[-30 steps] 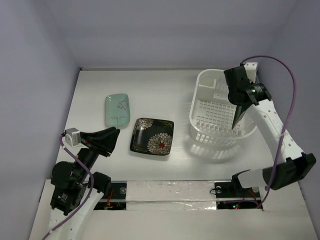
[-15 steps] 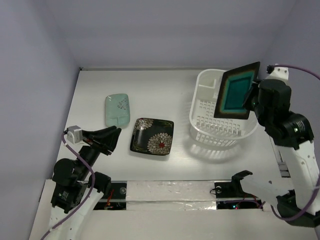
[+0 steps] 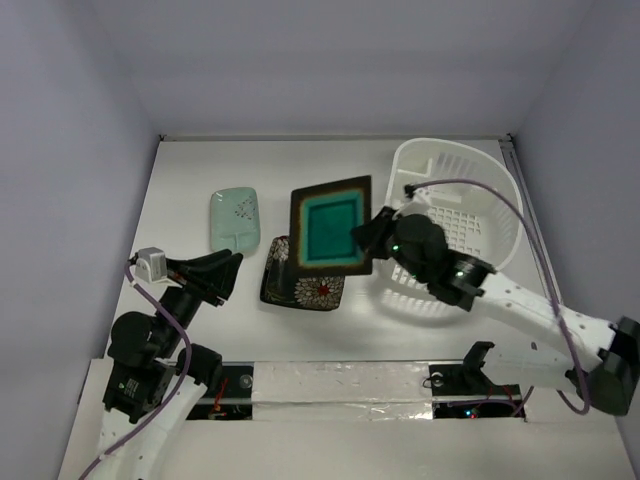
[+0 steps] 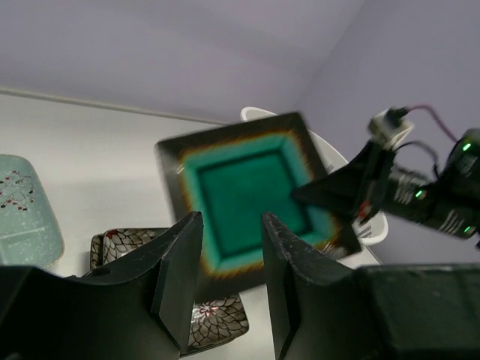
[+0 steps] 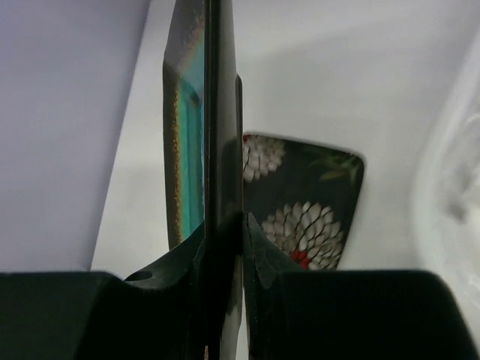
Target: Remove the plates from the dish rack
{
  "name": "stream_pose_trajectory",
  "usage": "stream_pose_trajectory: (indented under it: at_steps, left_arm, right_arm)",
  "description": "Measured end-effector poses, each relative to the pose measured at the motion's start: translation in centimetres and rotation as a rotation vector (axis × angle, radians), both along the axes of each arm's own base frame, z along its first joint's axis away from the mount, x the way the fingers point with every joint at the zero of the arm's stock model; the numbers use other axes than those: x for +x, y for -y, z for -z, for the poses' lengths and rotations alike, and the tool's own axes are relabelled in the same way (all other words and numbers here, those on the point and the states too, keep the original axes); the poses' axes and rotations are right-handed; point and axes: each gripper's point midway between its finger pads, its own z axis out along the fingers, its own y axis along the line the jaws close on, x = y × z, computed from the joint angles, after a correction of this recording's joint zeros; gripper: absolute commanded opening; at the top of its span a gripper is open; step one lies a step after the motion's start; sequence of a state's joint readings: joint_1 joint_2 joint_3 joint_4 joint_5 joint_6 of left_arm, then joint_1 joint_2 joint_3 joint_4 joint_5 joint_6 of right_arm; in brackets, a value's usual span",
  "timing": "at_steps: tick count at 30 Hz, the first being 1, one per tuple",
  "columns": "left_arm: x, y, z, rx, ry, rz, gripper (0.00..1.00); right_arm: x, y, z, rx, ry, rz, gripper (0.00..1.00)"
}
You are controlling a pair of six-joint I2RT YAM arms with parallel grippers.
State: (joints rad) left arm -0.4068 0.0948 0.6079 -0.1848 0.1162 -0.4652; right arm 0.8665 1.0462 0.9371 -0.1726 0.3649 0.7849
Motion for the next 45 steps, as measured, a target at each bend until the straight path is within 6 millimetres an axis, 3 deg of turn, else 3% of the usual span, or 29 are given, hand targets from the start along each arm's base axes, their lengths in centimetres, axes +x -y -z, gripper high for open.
stream_pose_trajectory:
  at_steps: [5, 10, 18, 22, 45]
  left_arm:
    - [0.5, 0.1, 0.4, 0.007, -0.022, -0.008, 0.35]
    - [0.6, 0.0, 0.6, 0.008, -0.03, -0.014, 0.35]
    - [0.7, 0.0, 0.7, 0.008, -0.038, -0.015, 0.35]
    - [0.8, 0.1, 0.8, 0.01, -0.041, -0.014, 0.35]
    - [0.8, 0.1, 0.8, 0.01, -0.041, -0.014, 0.35]
  right_arm:
    - [-1.5, -7.4, 6.6, 0.003, -0.098, -0.065, 0.0]
    - [-1.0, -10.8, 9.2, 0.068, -0.134, -0.05, 0.0]
    - [0.5, -10.9, 9.3, 0.201, -0.13, 0.056, 0.0]
    - [0.5, -10.7, 10.6, 0.213, -0.152, 0.083, 0.0]
    - [-3.0, -10.3, 16.6, 0.196, -0.281, 0.115, 0.01]
